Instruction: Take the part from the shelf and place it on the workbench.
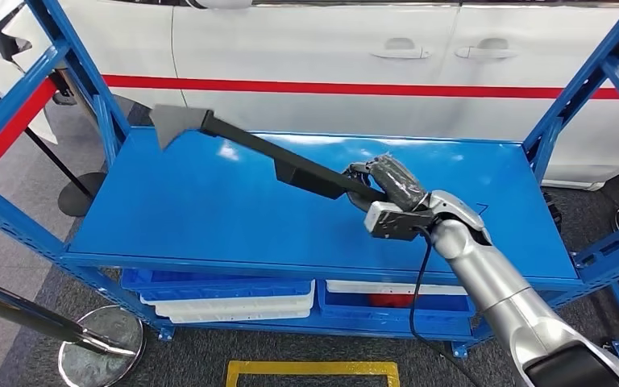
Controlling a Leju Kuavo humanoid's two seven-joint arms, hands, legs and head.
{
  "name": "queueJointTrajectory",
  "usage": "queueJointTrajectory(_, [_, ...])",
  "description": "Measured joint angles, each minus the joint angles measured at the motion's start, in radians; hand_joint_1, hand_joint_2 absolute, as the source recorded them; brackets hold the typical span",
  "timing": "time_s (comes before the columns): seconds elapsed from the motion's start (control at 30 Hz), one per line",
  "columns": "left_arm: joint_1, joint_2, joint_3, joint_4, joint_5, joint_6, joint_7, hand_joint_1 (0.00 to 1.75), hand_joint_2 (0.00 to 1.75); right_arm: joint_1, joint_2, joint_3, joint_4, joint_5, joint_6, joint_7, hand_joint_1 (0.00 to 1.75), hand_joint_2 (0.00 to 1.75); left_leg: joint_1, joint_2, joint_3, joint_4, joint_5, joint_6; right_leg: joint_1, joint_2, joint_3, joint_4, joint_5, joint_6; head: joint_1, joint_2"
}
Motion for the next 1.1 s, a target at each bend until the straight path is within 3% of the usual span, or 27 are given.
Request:
queueJointTrajectory(0.07, [0.001,0.002,0.001,0.0,0.009,0.007,-0.012,0.0,1.75,0.02,-0.01,-0.007,-0.1,-0.104,0.075,-0.002,1.53,1.75,0.0,-0.001,0.003,-0.007,0.001,0.011,0.001,0.001,-0.001,-0.003,-0.001,0.009,0.0,0.0])
queueJointTrajectory(0.13, [0.0,0.003,0.002,0.0,0.022,0.014,-0.025,0.0,1.75,0.038,-0.002,-0.016,-0.17,-0.181,0.132,0.001,1.44,1.75,0.004,0.001,0.008,-0.017,0.006,0.023,-0.001,0.005,-0.01,0.02,-0.02,0.018,0.0,0.0])
queueJointTrajectory(0.17, [-0.002,0.003,0.002,0.0,0.03,0.02,-0.034,0.0,1.75,0.045,0.006,-0.021,-0.195,-0.227,0.164,0.007,1.4,1.75,0.006,0.002,0.011,-0.022,0.008,0.028,-0.003,0.009,-0.026,0.057,-0.044,0.021,0.0,0.0])
queueJointTrajectory(0.23, [-0.003,0.003,0.006,0.0,0.048,0.035,-0.054,0.0,1.75,0.065,0.025,-0.029,-0.233,-0.325,0.23,0.028,1.36,1.75,0.005,0.003,0.011,-0.023,0.009,0.033,-0.006,0.014,-0.086,0.183,-0.103,0.025,0.0,0.0])
queueJointTrajectory(0.27, [-0.003,0.003,0.01,0.0,0.055,0.041,-0.064,0.0,1.75,0.079,0.035,-0.031,-0.248,-0.365,0.257,0.042,1.36,1.75,0.004,0.003,0.011,-0.022,0.008,0.034,-0.007,0.015,-0.115,0.241,-0.122,0.027,0.0,0.0])
queueJointTrajectory(0.3, [-0.003,0.004,0.014,0.0,0.061,0.047,-0.072,0.0,1.75,0.092,0.042,-0.031,-0.262,-0.396,0.279,0.053,1.36,1.75,0.004,0.003,0.011,-0.021,0.007,0.034,-0.007,0.015,-0.132,0.271,-0.122,0.028,0.0,0.0])
queueJointTrajectory(0.33, [-0.003,0.004,0.018,0.0,0.066,0.051,-0.078,0.0,1.75,0.103,0.048,-0.031,-0.275,-0.417,0.295,0.061,1.35,1.75,0.004,0.003,0.011,-0.02,0.006,0.033,-0.008,0.015,-0.131,0.261,-0.103,0.028,0.0,0.0])
queueJointTrajectory(0.37, [-0.003,0.004,0.022,0.0,0.069,0.054,-0.083,0.0,1.75,0.111,0.052,-0.031,-0.286,-0.428,0.303,0.066,1.35,1.75,0.004,0.002,0.012,-0.017,0.004,0.032,-0.008,0.014,-0.111,0.215,-0.069,0.026,0.0,0.0])
queueJointTrajectory(0.4, [-0.003,0.004,0.025,0.0,0.072,0.056,-0.088,0.0,1.75,0.115,0.054,-0.031,-0.297,-0.433,0.307,0.069,1.35,1.75,0.004,0.002,0.012,-0.014,0.001,0.029,-0.008,0.012,-0.08,0.144,-0.033,0.023,0.0,0.0])
queueJointTrajectory(0.47, [-0.004,0.004,0.028,0.0,0.078,0.061,-0.101,0.0,1.75,0.119,0.055,-0.031,-0.316,-0.434,0.311,0.072,1.36,1.75,0.001,0.003,0.011,-0.008,-0.004,0.022,-0.003,0.009,-0.028,0.032,0.006,0.016,0.0,0.0])
queueJointTrajectory(0.53, [-0.004,0.004,0.031,0.0,0.085,0.065,-0.117,0.0,1.75,0.129,0.055,-0.031,-0.331,-0.43,0.309,0.077,1.37,1.75,-0.001,0.005,0.01,-0.008,-0.005,0.012,0.003,0.01,-0.016,0.004,0.006,0.009,0.0,0.0])
queueJointTrajectory(0.63, [-0.005,0.005,0.034,0.0,0.091,0.066,-0.131,0.0,1.75,0.143,0.051,-0.031,-0.346,-0.424,0.303,0.082,1.4,1.75,0.0,0.008,0.006,0.008,-0.02,-0.005,-0.003,0.013,-0.013,-0.004,0.012,-0.008,0.0,0.0])
queueJointTrajectory(0.7, [-0.005,0.005,0.036,0.0,0.093,0.066,-0.138,0.0,1.75,0.146,0.047,-0.031,-0.352,-0.422,0.3,0.083,1.4,1.75,0.002,0.009,-0.032,0.095,-0.073,-0.016,-0.006,0.012,-0.01,-0.009,0.014,-0.017,0.0,0.0])
queueJointTrajectory(0.77, [-0.004,0.005,0.039,0.0,0.093,0.071,-0.142,0.0,1.75,0.151,0.046,-0.031,-0.353,-0.421,0.295,0.084,1.4,1.75,0.004,0.01,-0.096,0.232,-0.134,-0.023,-0.005,0.012,-0.01,-0.008,0.014,-0.02,0.0,0.0])
queueJointTrajectory(0.8, [-0.003,0.005,0.04,0.0,0.093,0.074,-0.144,0.0,1.75,0.154,0.046,-0.031,-0.351,-0.42,0.294,0.084,1.4,1.75,0.004,0.01,-0.117,0.275,-0.143,-0.025,-0.005,0.013,-0.01,-0.008,0.014,-0.02,0.0,0.0])
queueJointTrajectory(0.83, [-0.003,0.005,0.042,0.0,0.093,0.077,-0.146,0.0,1.75,0.156,0.046,-0.031,-0.349,-0.42,0.292,0.084,1.4,1.75,0.004,0.01,-0.119,0.278,-0.132,-0.025,-0.005,0.014,-0.01,-0.008,0.013,-0.02,0.0,0.0])
queueJointTrajectory(0.87, [-0.002,0.006,0.043,0.0,0.094,0.079,-0.147,0.0,1.75,0.157,0.046,-0.031,-0.347,-0.421,0.29,0.084,1.4,1.75,0.004,0.01,-0.101,0.239,-0.103,-0.024,-0.005,0.015,-0.009,-0.007,0.013,-0.019,0.0,0.0])
queueJointTrajectory(0.93, [-0.002,0.006,0.047,0.0,0.1,0.08,-0.15,0.0,1.75,0.157,0.045,-0.031,-0.344,-0.423,0.288,0.082,1.4,1.75,0.003,0.008,-0.033,0.095,-0.034,-0.016,-0.004,0.018,-0.006,-0.005,0.01,-0.015,0.0,0.0])
queueJointTrajectory(0.97, [-0.003,0.007,0.049,0.0,0.103,0.08,-0.151,0.0,1.75,0.157,0.045,-0.031,-0.343,-0.424,0.286,0.081,1.4,1.75,0.002,0.007,-0.006,0.038,-0.015,-0.01,-0.002,0.021,-0.006,-0.004,0.009,-0.011,0.0,0.0])
queueJointTrajectory(1.0, [-0.003,0.007,0.051,0.0,0.106,0.079,-0.152,0.0,1.75,0.157,0.045,-0.031,-0.342,-0.426,0.286,0.08,1.4,1.75,0.001,0.006,0.01,0.004,-0.006,-0.005,0.0,0.022,-0.008,-0.003,0.009,-0.007,0.0,0.0])
queueJointTrajectory(1.1, [-0.003,0.007,0.053,0.0,0.107,0.077,-0.152,0.0,1.75,0.158,0.046,-0.031,-0.339,-0.428,0.285,0.079,1.4,1.75,0.001,0.006,0.015,-0.015,-0.003,0.013,0.0,0.024,-0.011,-0.002,0.009,0.009,0.0,0.0])
